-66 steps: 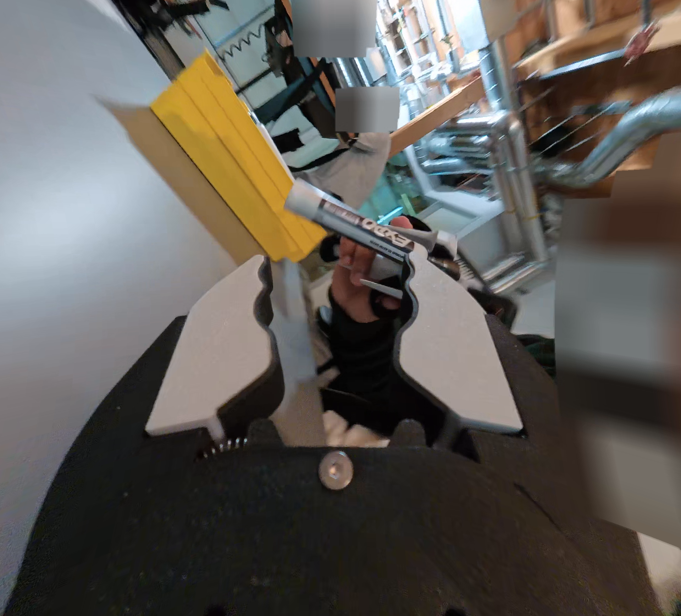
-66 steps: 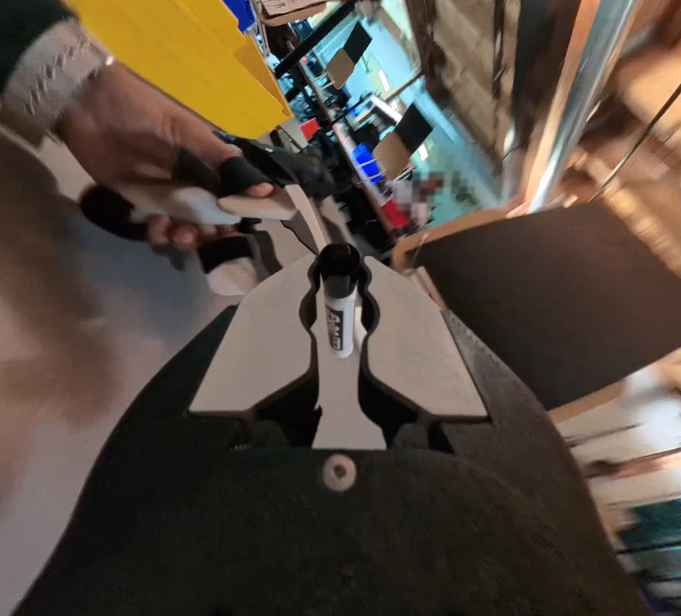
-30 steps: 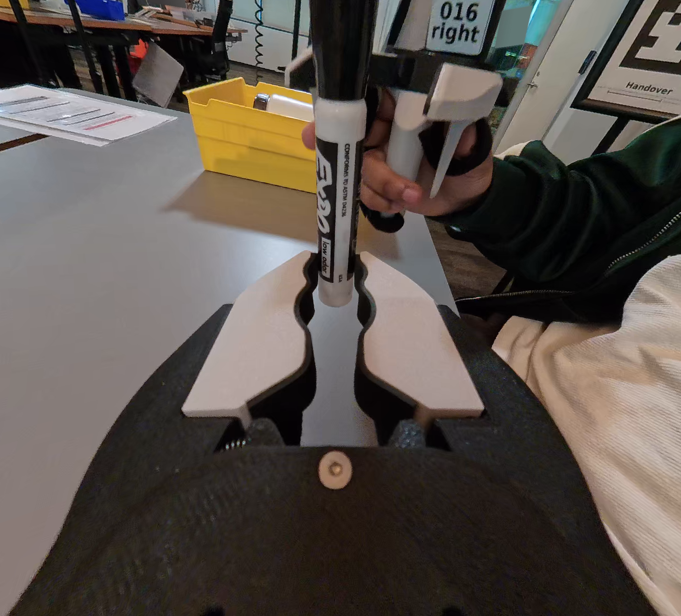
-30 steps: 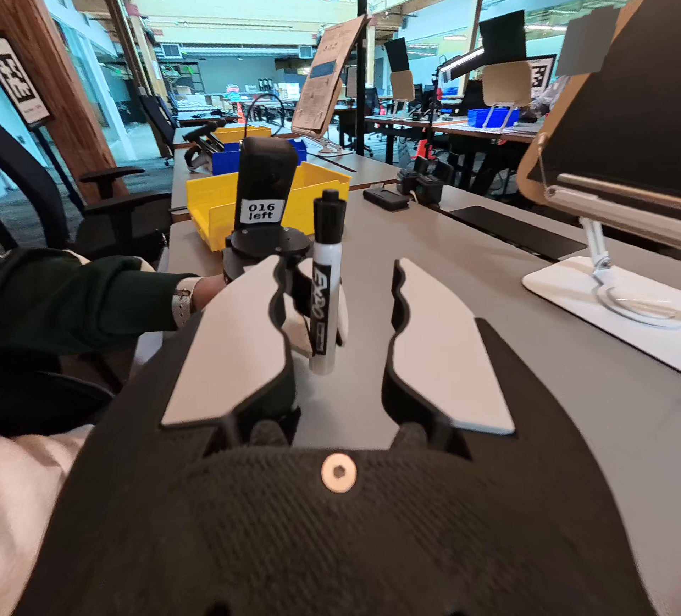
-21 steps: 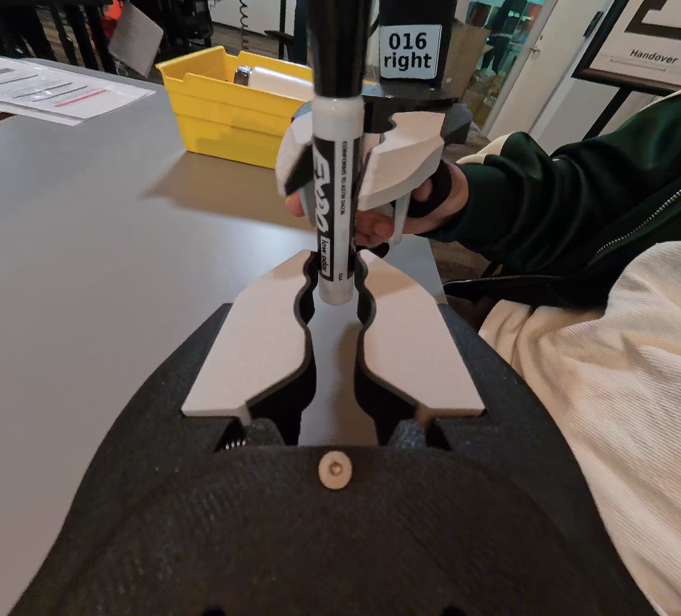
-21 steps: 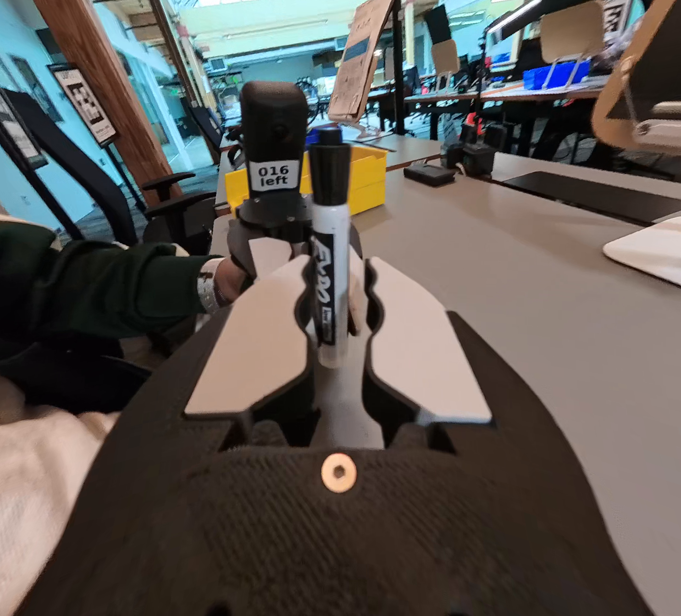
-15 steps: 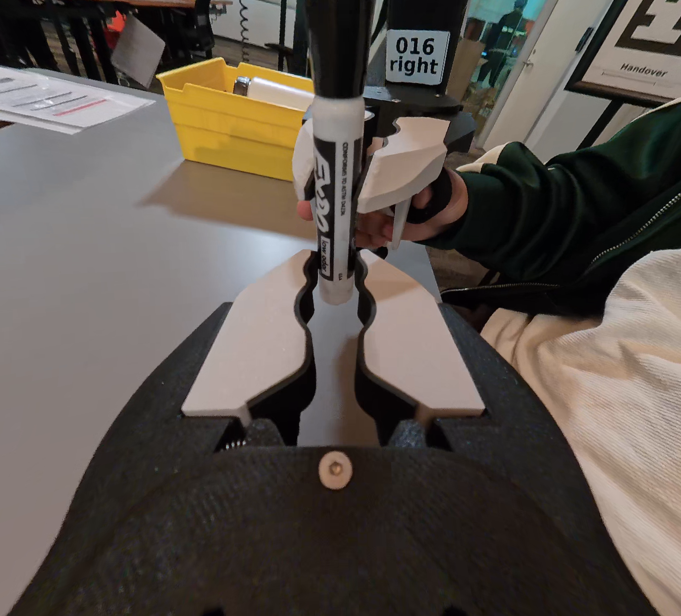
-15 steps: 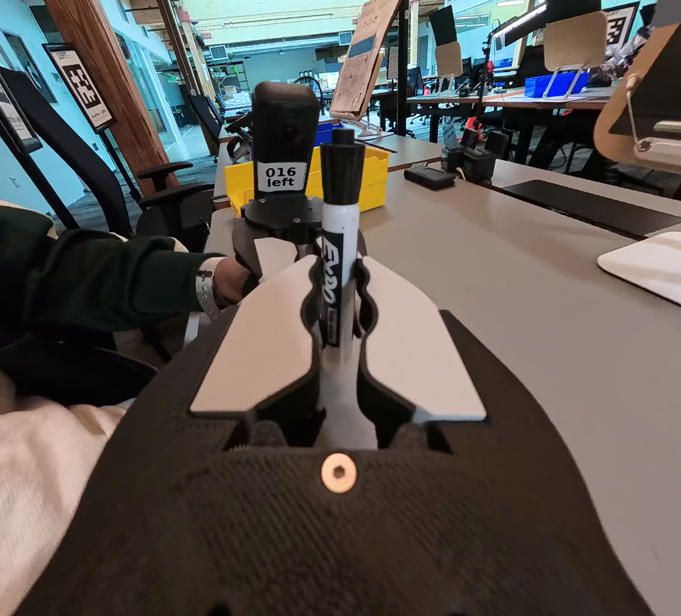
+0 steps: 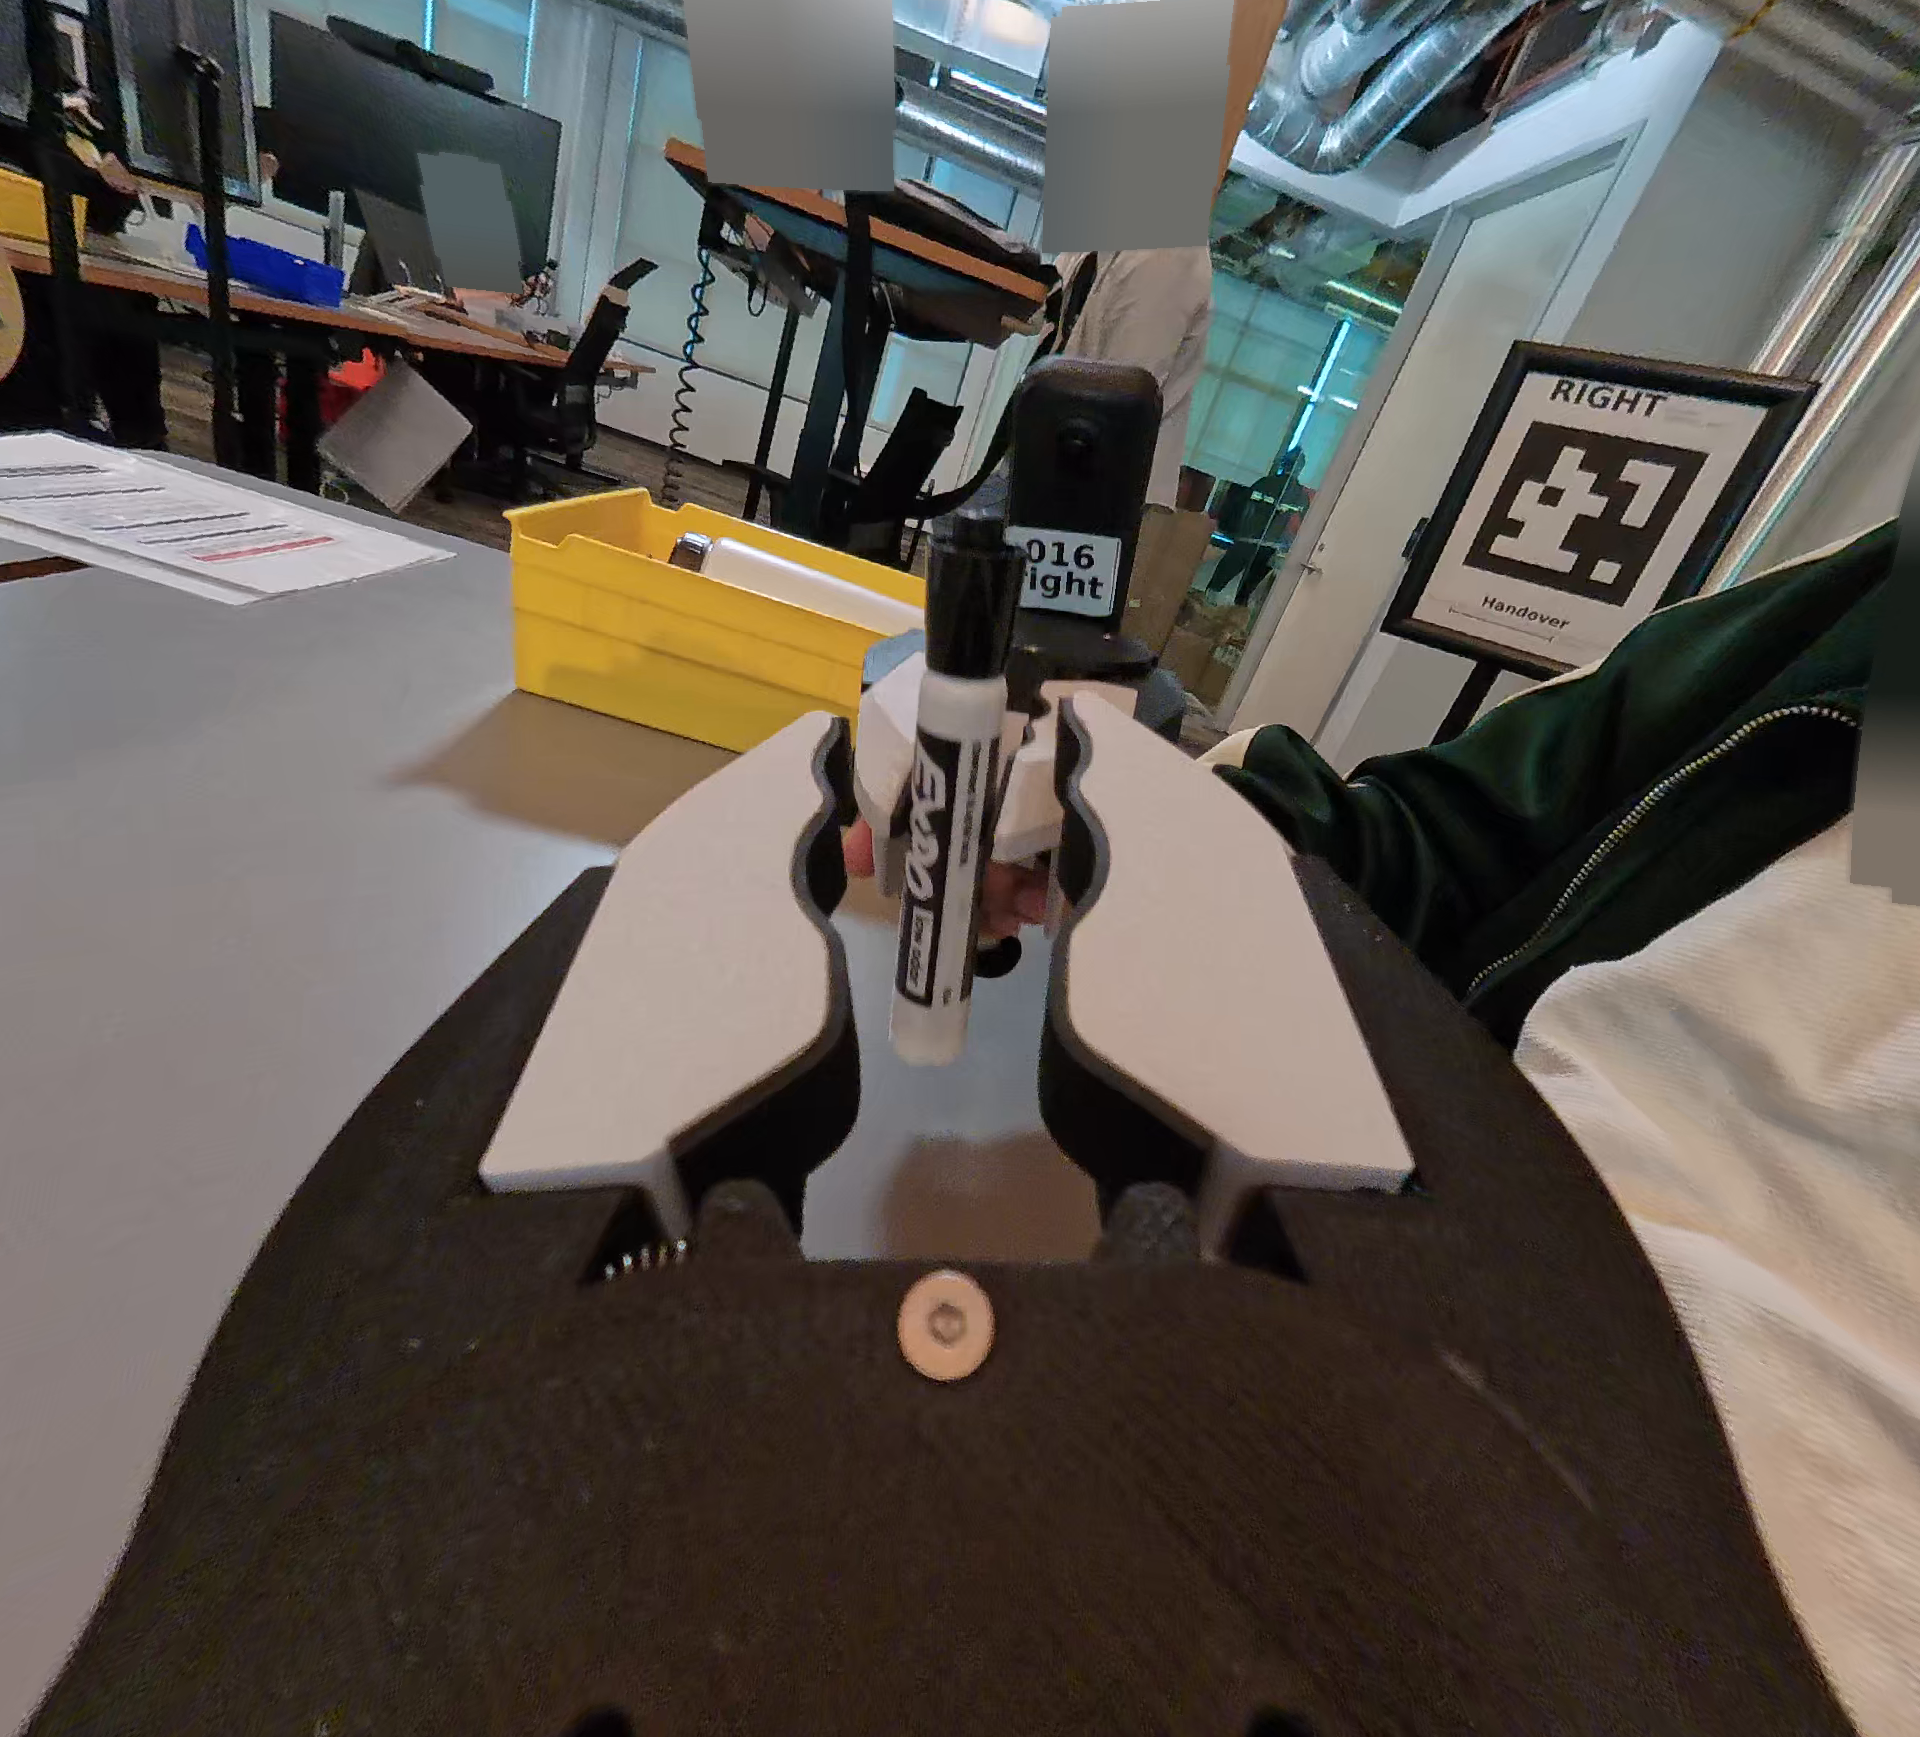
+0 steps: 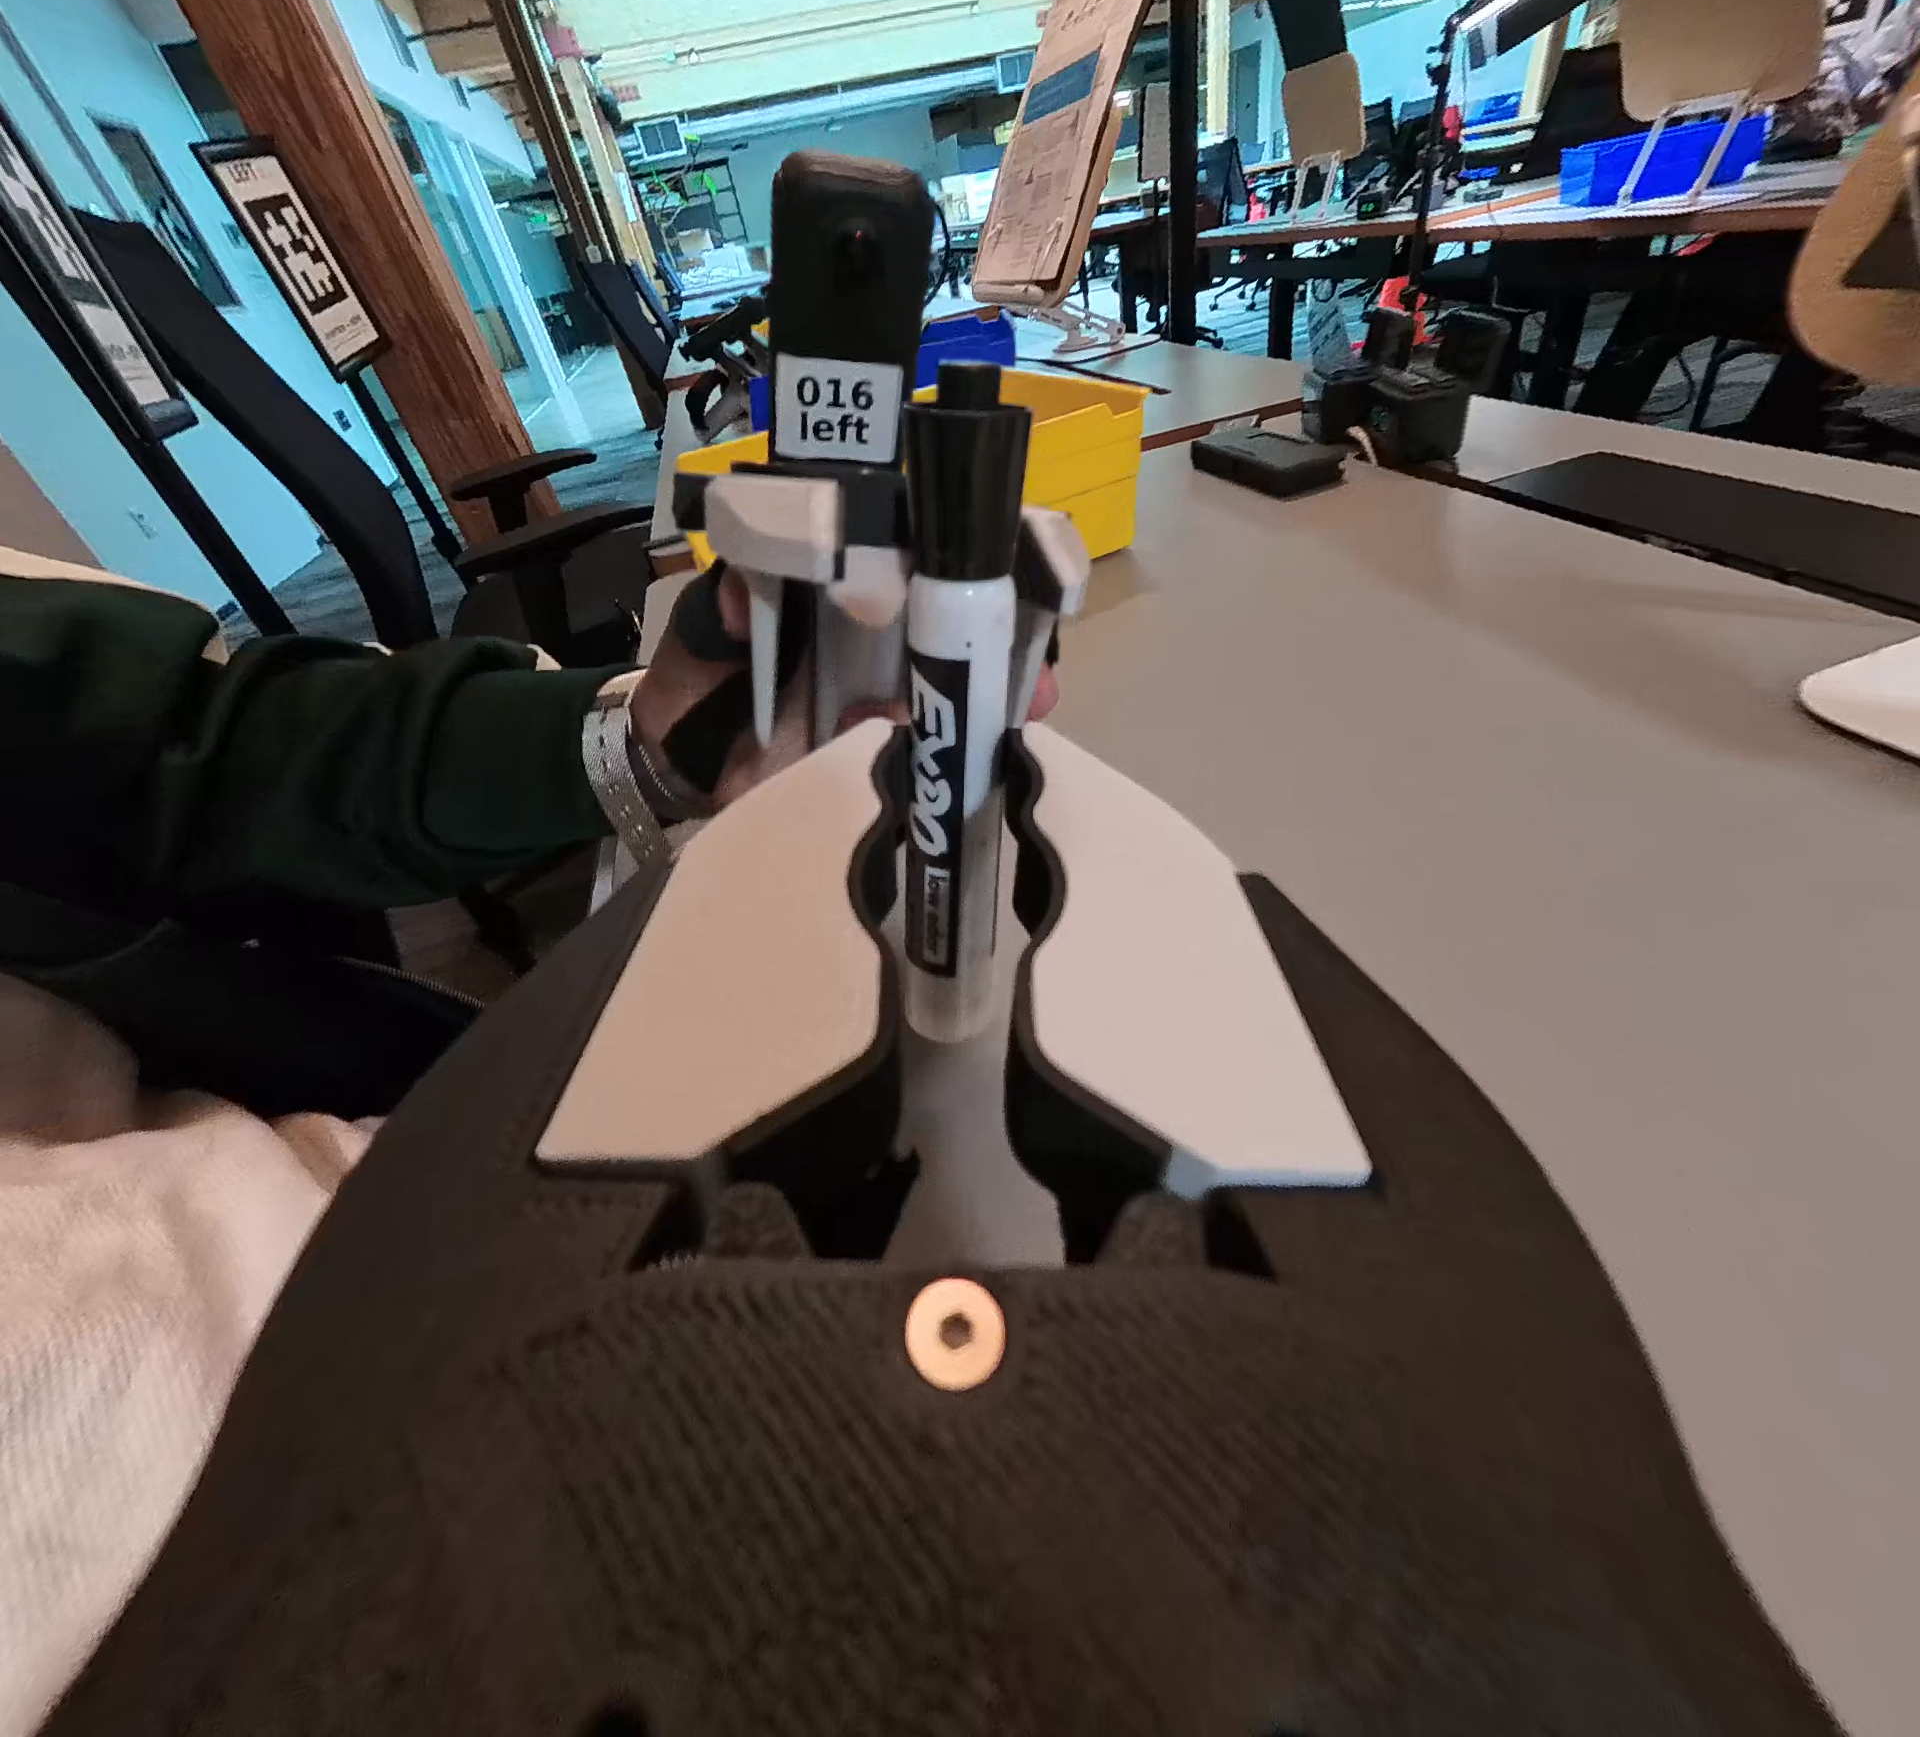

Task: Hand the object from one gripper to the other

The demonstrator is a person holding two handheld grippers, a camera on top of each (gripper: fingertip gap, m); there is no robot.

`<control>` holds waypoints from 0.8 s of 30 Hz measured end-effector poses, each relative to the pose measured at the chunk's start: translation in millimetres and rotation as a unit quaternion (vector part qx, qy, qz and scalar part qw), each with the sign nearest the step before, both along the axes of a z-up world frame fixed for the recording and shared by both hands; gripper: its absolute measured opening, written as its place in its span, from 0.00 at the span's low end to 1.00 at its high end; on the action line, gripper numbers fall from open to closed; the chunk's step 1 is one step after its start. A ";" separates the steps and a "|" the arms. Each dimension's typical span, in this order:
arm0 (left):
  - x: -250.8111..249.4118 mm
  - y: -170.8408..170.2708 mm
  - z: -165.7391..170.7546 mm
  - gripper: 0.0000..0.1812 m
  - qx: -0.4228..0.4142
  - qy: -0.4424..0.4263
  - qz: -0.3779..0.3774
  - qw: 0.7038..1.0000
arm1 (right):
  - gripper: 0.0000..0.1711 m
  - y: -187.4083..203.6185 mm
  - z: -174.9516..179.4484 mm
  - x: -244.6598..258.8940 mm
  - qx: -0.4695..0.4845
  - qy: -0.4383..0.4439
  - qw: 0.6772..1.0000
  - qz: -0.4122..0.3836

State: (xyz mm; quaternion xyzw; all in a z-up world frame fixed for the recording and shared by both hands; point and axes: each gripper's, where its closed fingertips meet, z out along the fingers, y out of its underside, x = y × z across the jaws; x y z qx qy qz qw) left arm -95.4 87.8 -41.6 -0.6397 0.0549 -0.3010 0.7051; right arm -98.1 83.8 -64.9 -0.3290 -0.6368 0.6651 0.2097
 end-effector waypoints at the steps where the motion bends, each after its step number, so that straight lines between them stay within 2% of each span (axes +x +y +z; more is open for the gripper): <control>1: -0.1 -0.7 1.1 0.20 0.001 0.000 -0.001 1.000 | 0.11 -3.5 -1.9 0.3 0.005 -0.001 1.000 0.004; 7: 10.2 -0.2 5.9 0.21 0.008 0.021 -0.009 1.000 | 0.11 -16.1 -12.7 0.8 0.037 -0.006 0.999 0.013; 8: 10.9 -0.1 7.3 0.19 0.009 0.024 -0.006 1.000 | 0.11 -17.0 -14.3 0.7 0.043 -0.006 0.999 0.013; 9: 11.5 -0.8 7.8 0.12 0.010 0.031 -0.004 0.999 | 0.11 -17.9 -15.1 0.8 0.045 -0.005 0.999 0.014; 12: 8.3 0.8 6.9 0.11 0.000 0.050 0.015 0.999 | 0.11 -18.9 -13.9 0.5 0.040 0.001 0.999 0.011; 13: 7.2 0.7 7.5 0.11 -0.002 0.051 0.018 0.999 | 0.15 -18.4 -12.1 0.1 0.035 0.009 0.999 0.009; 16: 1.5 -0.4 10.3 0.11 0.002 0.047 0.033 0.998 | 0.35 -10.3 -3.6 -5.2 0.015 0.044 0.999 -0.018; 18: -2.3 -1.4 10.5 0.12 0.002 0.044 0.039 0.998 | 0.44 -1.7 -0.6 -8.9 0.000 0.051 0.998 -0.039; 24: -11.7 -5.5 12.9 0.11 0.002 0.040 0.050 0.998 | 0.57 22.3 -6.5 -18.8 -0.031 0.040 0.996 -0.076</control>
